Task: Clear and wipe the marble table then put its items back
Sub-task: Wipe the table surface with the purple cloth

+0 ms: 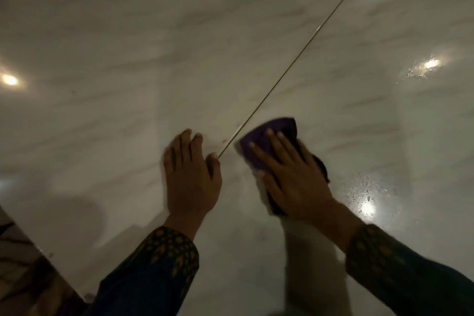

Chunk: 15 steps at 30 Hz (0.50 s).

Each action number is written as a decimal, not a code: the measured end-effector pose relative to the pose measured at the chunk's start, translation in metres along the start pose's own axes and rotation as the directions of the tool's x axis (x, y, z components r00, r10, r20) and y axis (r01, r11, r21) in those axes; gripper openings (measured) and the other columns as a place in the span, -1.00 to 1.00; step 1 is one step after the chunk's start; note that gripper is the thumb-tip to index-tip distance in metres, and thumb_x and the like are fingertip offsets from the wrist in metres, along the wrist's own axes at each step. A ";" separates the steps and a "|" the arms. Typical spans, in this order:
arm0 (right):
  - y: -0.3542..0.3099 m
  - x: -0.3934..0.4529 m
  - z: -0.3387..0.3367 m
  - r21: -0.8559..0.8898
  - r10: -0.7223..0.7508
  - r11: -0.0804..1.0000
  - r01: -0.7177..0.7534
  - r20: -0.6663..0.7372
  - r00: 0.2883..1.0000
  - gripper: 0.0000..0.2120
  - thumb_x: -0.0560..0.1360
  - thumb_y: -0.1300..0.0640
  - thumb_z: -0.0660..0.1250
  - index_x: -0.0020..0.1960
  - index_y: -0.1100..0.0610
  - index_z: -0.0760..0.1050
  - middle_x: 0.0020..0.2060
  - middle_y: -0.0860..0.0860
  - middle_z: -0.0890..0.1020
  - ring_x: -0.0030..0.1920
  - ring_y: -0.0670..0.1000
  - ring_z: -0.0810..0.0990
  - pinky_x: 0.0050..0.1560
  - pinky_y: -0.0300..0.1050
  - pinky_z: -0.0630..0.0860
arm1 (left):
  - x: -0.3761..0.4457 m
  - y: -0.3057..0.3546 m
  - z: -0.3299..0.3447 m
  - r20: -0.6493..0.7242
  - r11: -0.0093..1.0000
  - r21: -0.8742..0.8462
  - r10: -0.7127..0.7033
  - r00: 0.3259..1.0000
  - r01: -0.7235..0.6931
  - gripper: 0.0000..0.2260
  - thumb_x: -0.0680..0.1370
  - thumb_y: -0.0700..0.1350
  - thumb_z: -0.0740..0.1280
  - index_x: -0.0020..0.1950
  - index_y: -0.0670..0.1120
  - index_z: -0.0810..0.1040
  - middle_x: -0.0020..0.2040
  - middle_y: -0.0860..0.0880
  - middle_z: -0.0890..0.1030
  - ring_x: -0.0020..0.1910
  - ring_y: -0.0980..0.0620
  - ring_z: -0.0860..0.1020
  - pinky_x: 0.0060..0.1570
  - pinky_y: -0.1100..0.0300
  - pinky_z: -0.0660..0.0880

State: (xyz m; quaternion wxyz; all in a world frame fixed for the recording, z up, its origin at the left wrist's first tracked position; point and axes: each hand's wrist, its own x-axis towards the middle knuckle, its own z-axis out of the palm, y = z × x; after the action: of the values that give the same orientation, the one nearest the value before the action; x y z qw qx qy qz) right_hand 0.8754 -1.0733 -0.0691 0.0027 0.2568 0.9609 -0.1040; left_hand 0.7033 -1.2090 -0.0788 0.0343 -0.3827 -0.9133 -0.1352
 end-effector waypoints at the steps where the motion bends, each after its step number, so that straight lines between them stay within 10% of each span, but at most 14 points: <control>1: 0.007 -0.014 -0.003 0.005 -0.034 0.999 0.034 0.017 0.999 -0.50 0.62 -0.18 -0.16 0.56 -0.19 -0.01 0.56 0.02 0.08 0.56 0.07 0.04 0.50 0.18 0.07 | 0.000 0.000 -0.001 -0.004 1.000 0.001 0.002 1.000 -0.002 -0.56 0.62 0.04 0.12 0.41 -0.18 0.37 0.45 -0.16 0.35 0.45 -0.18 0.28 0.44 -0.12 0.17; 9: 0.070 0.070 -0.009 -0.025 0.324 0.945 -0.327 -0.073 0.943 -0.47 0.58 -0.22 -0.15 0.55 -0.23 -0.01 0.55 0.13 0.12 0.54 0.16 0.06 0.49 0.20 0.00 | 0.000 0.001 0.001 -0.039 1.000 -0.006 0.000 0.999 -0.001 -0.58 0.61 0.01 0.12 0.39 -0.18 0.40 0.43 -0.17 0.38 0.43 -0.20 0.31 0.43 -0.13 0.19; 15: -0.057 0.064 0.011 0.011 -0.001 1.000 0.002 -0.021 1.000 -0.45 0.59 -0.17 -0.17 0.55 -0.13 0.09 0.53 0.15 0.17 0.53 0.20 0.09 0.48 0.27 0.03 | 0.000 -0.004 0.002 -0.084 0.981 -0.195 -0.029 0.996 0.012 -0.56 0.60 -0.07 0.00 0.38 -0.23 0.42 0.37 -0.20 0.46 0.40 -0.22 0.38 0.44 -0.11 0.23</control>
State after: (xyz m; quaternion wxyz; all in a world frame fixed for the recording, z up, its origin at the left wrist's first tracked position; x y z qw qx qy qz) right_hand 0.7915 -1.0921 -0.0728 -0.0091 0.2572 0.9604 -0.1064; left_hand 0.7006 -1.2115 -0.0820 0.0350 -0.3685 -0.8973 -0.2404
